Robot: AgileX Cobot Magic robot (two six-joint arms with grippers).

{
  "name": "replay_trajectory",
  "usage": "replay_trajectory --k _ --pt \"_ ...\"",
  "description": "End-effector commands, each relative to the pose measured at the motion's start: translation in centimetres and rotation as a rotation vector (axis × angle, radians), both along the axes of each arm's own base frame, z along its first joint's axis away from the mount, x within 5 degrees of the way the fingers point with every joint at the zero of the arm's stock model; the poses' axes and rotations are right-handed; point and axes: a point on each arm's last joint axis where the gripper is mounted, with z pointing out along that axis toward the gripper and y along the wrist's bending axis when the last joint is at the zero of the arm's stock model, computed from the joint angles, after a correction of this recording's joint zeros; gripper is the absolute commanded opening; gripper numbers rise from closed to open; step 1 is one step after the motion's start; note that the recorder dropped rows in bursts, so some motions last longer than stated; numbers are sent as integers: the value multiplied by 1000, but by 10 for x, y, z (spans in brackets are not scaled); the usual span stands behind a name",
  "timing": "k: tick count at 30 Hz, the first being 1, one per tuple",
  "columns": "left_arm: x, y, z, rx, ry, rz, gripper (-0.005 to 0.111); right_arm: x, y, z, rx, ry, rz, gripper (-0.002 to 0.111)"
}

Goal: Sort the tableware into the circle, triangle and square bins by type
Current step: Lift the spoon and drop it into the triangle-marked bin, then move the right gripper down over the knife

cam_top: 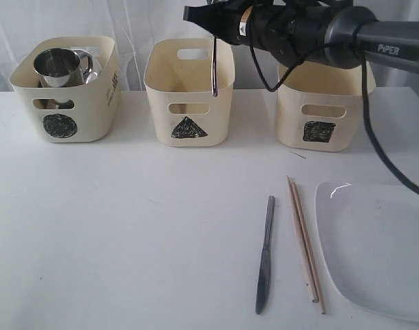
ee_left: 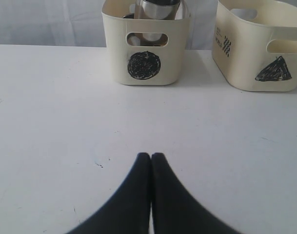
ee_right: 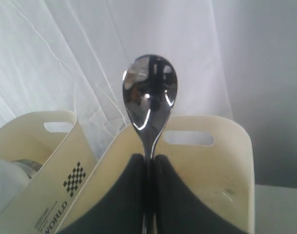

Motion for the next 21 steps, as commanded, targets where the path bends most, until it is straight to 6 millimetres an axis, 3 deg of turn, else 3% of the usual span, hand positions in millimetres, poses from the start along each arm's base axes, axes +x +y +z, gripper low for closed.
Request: replay_trajectory --k 1,4,11,17,21 --pt "0 0 -1 -6 -4 5 0 16 -1 8 18 -63 -5 0" --pt "0 0 -1 -6 -4 5 0 27 0 7 25 -88 -6 0" --pt "0 0 -1 -6 -4 5 0 40 3 -21 12 -45 -15 2" --pt "0 0 -1 -6 -4 5 0 40 0 -24 -6 -2 -42 34" --pt "0 0 -1 -6 -4 5 0 28 -14 -21 -90 164 -151 37"
